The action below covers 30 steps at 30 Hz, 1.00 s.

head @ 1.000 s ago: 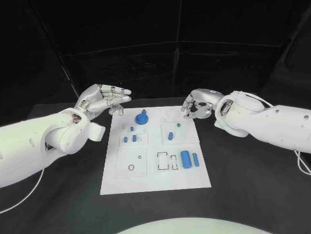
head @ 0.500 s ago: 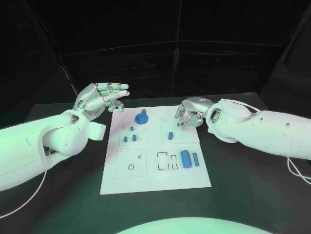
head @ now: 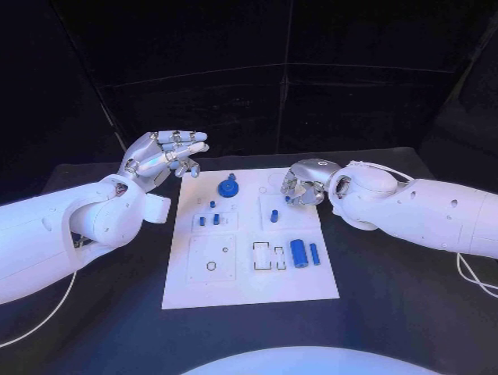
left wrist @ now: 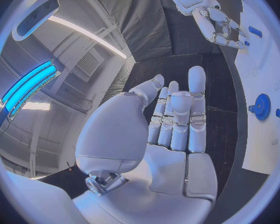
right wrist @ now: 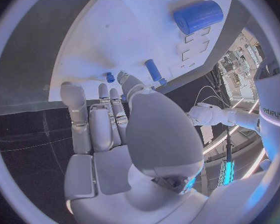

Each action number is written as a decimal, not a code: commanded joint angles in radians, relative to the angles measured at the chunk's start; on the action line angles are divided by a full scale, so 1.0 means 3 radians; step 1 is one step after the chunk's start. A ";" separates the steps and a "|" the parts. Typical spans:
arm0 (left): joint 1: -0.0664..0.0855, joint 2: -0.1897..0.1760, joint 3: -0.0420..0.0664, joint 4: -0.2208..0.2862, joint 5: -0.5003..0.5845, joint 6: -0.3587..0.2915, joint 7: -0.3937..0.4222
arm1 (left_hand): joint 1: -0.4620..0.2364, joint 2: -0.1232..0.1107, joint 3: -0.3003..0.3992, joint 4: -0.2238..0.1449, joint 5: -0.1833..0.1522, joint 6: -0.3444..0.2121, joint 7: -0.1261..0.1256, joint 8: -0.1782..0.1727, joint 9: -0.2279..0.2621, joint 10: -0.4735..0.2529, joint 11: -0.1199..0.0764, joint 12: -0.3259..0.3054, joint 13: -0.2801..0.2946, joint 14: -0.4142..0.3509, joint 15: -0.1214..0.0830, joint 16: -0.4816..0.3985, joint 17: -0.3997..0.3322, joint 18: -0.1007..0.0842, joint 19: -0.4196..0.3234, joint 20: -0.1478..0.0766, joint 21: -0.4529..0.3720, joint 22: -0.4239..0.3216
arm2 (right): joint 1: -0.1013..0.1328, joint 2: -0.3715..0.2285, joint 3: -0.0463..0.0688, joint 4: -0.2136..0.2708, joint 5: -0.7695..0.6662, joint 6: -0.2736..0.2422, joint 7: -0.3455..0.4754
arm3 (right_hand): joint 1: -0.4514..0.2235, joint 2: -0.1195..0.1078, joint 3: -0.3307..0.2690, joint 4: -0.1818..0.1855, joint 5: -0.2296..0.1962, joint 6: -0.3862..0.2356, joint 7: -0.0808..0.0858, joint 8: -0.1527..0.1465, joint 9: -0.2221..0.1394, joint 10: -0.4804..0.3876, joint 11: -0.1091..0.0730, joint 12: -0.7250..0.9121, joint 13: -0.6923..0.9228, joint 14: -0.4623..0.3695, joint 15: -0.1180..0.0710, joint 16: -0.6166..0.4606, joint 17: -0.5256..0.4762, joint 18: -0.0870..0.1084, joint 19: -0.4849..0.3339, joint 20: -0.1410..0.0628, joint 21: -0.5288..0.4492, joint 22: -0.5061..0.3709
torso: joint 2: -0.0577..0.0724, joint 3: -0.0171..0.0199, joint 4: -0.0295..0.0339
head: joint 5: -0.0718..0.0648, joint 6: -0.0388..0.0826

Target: Assemble the parts on the task board

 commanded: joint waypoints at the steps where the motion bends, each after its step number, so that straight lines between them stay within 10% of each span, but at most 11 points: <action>1: 0.0003 0.0000 0.0002 -0.0004 0.0034 0.0052 0.0039 | -0.0021 0.0006 -0.0017 -0.0004 0.0018 0.0003 -0.0003 0.0012 0.0000 -0.0017 0.0001 0.0020 0.0004 -0.0020 0.0003 -0.0023 -0.0004 0.0068 -0.0023 0.0009 -0.0012 -0.0006 | 0.0004 0.0010 0.0002 -0.0003 -0.0048 0.0020 -0.0043 | 0.0009 -0.0007 0.0040 -0.0001 -0.0018 0.0012 0.0020 -0.0020 0.0004 0.0005 0.0004 -0.0021 -0.0018 0.0135 0.0026 0.0020 0.0007 0.0015 0.0025 -0.0004 0.0028 0.0011 | 0.0000 0.0000 -0.0003 | 0.0003 -0.0012; 30: 0.0003 0.0012 0.0000 -0.0030 0.0034 0.0083 -0.0033 | 0.0010 0.0010 -0.0042 -0.0018 0.0020 -0.0021 0.0000 0.0011 -0.0006 -0.0057 0.0006 0.0040 0.0008 -0.0050 0.0006 -0.0041 -0.0044 0.0069 -0.0032 0.0011 -0.0040 -0.0026 | 0.0002 0.0154 0.0002 -0.0162 -0.0079 0.0340 -0.0134 | 0.0000 0.0014 0.0434 -0.0081 -0.0224 0.0193 -0.0033 -0.0015 0.0008 0.0218 -0.0050 -0.0050 -0.0192 0.0152 -0.0016 0.0081 0.0079 -0.0008 0.0086 -0.0040 0.0146 0.0171 | -0.0003 -0.0005 -0.0005 | 0.0022 -0.0074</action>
